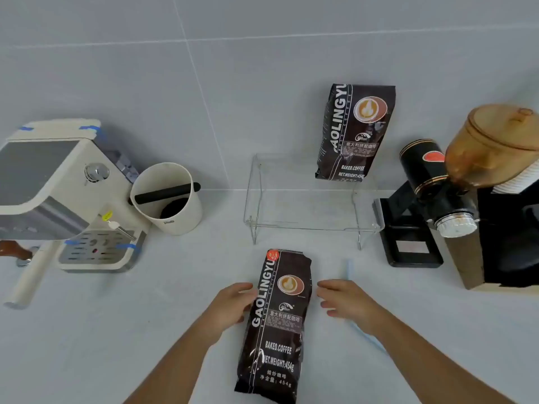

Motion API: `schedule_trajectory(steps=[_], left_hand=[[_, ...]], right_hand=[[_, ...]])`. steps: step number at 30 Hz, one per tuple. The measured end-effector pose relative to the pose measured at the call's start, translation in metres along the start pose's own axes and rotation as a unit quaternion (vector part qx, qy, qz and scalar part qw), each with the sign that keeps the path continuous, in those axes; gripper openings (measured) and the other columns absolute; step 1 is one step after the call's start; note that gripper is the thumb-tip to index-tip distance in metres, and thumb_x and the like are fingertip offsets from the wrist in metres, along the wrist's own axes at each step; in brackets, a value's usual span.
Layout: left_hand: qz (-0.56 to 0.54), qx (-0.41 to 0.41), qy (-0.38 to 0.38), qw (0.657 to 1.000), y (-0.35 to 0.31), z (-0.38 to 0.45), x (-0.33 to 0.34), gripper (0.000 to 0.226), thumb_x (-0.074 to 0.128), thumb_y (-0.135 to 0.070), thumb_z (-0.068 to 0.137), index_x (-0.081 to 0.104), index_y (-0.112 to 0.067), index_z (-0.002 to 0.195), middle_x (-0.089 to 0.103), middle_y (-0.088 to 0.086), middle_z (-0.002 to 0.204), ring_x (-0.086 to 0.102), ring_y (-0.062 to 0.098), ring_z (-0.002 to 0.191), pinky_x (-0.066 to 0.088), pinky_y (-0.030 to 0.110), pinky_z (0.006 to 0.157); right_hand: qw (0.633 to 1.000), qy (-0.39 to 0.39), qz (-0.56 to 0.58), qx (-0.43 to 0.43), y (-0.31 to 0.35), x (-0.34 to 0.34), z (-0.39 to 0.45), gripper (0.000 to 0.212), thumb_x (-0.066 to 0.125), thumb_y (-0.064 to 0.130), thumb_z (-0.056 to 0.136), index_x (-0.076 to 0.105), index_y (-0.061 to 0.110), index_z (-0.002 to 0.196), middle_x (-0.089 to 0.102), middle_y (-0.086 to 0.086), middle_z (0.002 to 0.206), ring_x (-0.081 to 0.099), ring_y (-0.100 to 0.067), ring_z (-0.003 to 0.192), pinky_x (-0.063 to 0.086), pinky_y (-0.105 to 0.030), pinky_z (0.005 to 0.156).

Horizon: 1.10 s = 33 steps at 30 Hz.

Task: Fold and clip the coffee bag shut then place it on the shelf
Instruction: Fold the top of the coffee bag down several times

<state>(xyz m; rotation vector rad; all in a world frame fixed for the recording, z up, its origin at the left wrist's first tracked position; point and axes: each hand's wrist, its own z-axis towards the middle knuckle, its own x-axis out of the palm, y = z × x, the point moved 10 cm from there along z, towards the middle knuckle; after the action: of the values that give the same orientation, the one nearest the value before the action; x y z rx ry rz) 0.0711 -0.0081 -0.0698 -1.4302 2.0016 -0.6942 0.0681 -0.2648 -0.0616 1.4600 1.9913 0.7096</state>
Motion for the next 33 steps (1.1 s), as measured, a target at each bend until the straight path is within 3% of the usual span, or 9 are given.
schedule_trajectory(steps=[2,6,11,15,18,21,24,28,33], left_hand=[[-0.023,-0.011,0.008,1.000,-0.002,0.006,0.009,0.042,0.068,-0.043,0.083,0.060,-0.026,0.120,0.076,0.000,0.107,0.072,0.019,0.098,0.054,0.037,0.089],[-0.034,-0.003,0.015,0.999,-0.012,0.011,0.017,0.026,0.065,-0.035,0.088,0.067,-0.024,0.111,0.079,-0.002,0.097,0.075,0.016,0.088,0.056,0.033,0.078],[-0.034,-0.017,0.016,0.999,-0.012,0.015,0.024,0.022,0.065,-0.031,0.088,0.070,-0.018,0.104,0.080,0.002,0.093,0.076,0.019,0.085,0.056,0.031,0.074],[-0.046,-0.024,0.005,0.999,-0.012,0.019,0.021,0.024,0.066,-0.026,0.088,0.064,-0.010,0.106,0.079,0.008,0.096,0.075,0.023,0.088,0.057,0.037,0.080],[-0.078,-0.031,0.007,0.996,-0.009,0.015,0.019,0.028,0.066,-0.026,0.088,0.059,-0.009,0.109,0.078,0.011,0.098,0.074,0.025,0.089,0.057,0.037,0.075],[-0.123,-0.002,0.011,0.992,-0.015,0.003,0.016,0.023,0.064,-0.024,0.090,0.060,-0.015,0.111,0.078,0.009,0.098,0.075,0.025,0.087,0.055,0.032,0.067],[-0.156,0.051,0.006,0.986,-0.027,-0.008,0.012,0.018,0.060,-0.024,0.093,0.062,-0.023,0.111,0.077,0.009,0.102,0.074,0.029,0.092,0.056,0.036,0.071],[-0.192,0.118,-0.045,0.973,-0.042,-0.029,-0.002,0.013,0.058,-0.020,0.095,0.069,-0.019,0.103,0.077,0.012,0.101,0.074,0.031,0.092,0.058,0.040,0.076],[-0.226,0.189,-0.098,0.951,-0.058,-0.065,-0.018,0.014,0.060,-0.017,0.093,0.072,-0.014,0.087,0.078,0.011,0.085,0.074,0.024,0.076,0.059,0.028,0.062]], right_hand=[[0.999,0.007,0.044,0.019,-0.005,0.009,0.004,0.021,0.064,0.030,0.088,0.070,0.017,0.104,0.069,-0.004,0.098,0.066,-0.018,0.087,0.054,-0.038,0.090],[0.995,0.015,0.098,0.032,-0.011,0.024,0.009,0.015,0.061,0.026,0.091,0.072,0.019,0.097,0.074,-0.007,0.094,0.067,-0.020,0.084,0.053,-0.037,0.088],[0.987,0.008,0.157,0.043,-0.013,0.031,0.015,0.021,0.063,0.022,0.091,0.072,0.007,0.103,0.073,-0.009,0.088,0.063,-0.021,0.076,0.053,-0.033,0.082],[0.979,0.019,0.199,0.045,-0.011,0.036,0.015,0.020,0.062,0.018,0.092,0.069,0.006,0.106,0.077,-0.013,0.104,0.071,-0.027,0.091,0.055,-0.037,0.088],[0.974,0.036,0.220,0.033,-0.006,0.042,0.012,0.018,0.062,0.016,0.092,0.069,0.007,0.105,0.077,-0.012,0.104,0.071,-0.028,0.099,0.057,-0.034,0.079],[0.975,0.034,0.219,-0.005,0.004,0.043,0.006,0.016,0.062,0.014,0.092,0.067,0.008,0.106,0.077,-0.010,0.103,0.073,-0.025,0.096,0.058,-0.033,0.075],[0.975,0.019,0.213,-0.059,0.014,0.040,-0.001,0.018,0.064,0.009,0.090,0.067,0.013,0.107,0.078,-0.007,0.101,0.073,-0.024,0.095,0.059,-0.040,0.083],[0.980,0.011,0.157,-0.122,0.033,0.043,-0.017,0.024,0.065,0.007,0.088,0.069,0.025,0.104,0.078,-0.002,0.099,0.073,-0.022,0.096,0.058,-0.042,0.088],[0.973,-0.024,0.053,-0.224,0.061,0.047,-0.051,0.016,0.066,0.007,0.087,0.069,0.023,0.082,0.077,-0.001,0.086,0.073,-0.020,0.086,0.058,-0.044,0.083]])
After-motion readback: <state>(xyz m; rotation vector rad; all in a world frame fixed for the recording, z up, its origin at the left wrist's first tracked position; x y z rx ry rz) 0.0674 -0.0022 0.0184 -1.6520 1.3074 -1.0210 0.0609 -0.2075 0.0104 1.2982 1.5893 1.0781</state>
